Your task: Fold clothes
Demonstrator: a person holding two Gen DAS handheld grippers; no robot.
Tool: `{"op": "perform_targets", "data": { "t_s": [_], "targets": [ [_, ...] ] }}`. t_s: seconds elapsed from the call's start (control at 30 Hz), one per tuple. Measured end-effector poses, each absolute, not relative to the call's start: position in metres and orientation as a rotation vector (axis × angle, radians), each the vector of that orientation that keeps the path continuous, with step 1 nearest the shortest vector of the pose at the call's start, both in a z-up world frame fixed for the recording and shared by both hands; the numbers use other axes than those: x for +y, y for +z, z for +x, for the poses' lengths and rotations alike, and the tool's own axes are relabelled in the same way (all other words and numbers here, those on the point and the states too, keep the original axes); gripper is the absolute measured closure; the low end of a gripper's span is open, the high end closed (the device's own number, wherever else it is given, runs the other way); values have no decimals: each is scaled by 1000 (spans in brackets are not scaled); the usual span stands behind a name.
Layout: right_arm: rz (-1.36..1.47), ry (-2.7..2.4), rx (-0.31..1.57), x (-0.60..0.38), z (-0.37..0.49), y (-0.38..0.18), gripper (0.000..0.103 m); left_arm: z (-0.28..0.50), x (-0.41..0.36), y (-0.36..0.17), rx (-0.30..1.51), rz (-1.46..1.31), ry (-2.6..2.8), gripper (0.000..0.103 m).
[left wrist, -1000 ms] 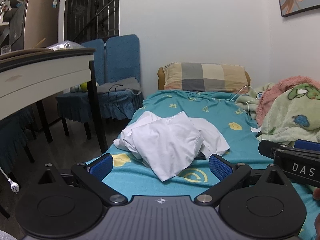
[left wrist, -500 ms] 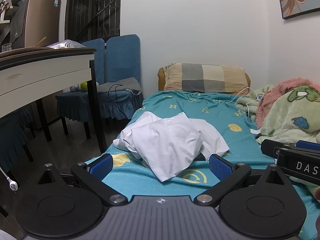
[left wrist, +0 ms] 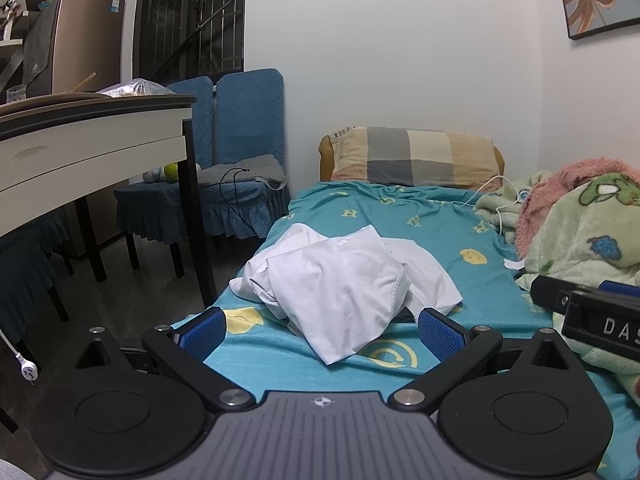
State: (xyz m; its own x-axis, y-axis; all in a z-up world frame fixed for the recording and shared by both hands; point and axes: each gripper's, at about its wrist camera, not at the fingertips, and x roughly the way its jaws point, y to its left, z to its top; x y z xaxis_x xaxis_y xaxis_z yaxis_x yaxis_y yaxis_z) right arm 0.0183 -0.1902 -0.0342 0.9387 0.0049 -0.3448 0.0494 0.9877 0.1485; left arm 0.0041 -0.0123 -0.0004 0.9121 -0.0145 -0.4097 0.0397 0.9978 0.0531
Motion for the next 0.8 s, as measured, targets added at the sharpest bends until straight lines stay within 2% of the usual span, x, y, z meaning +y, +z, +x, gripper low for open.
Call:
{"op": "perform_targets", "data": {
  "t_s": [0.3, 0.5, 0.57, 0.67, 0.8],
  "targets": [
    [180, -107, 349, -202, 13, -32, 22, 21, -32, -16, 453, 180, -68, 1],
    [259, -177, 351, -223, 5, -33, 22, 78, -70, -37, 462, 448, -127, 9],
    [286, -194, 347, -229, 7, -33, 22, 101, -83, -49, 467, 529, -155, 14],
    [281, -229, 337, -234, 15, -34, 22, 135, -102, -68, 489, 590, -177, 27],
    [266, -265, 336, -241, 30, -38, 22, 171, -121, -98, 530, 632, -218, 33]
  ]
}}
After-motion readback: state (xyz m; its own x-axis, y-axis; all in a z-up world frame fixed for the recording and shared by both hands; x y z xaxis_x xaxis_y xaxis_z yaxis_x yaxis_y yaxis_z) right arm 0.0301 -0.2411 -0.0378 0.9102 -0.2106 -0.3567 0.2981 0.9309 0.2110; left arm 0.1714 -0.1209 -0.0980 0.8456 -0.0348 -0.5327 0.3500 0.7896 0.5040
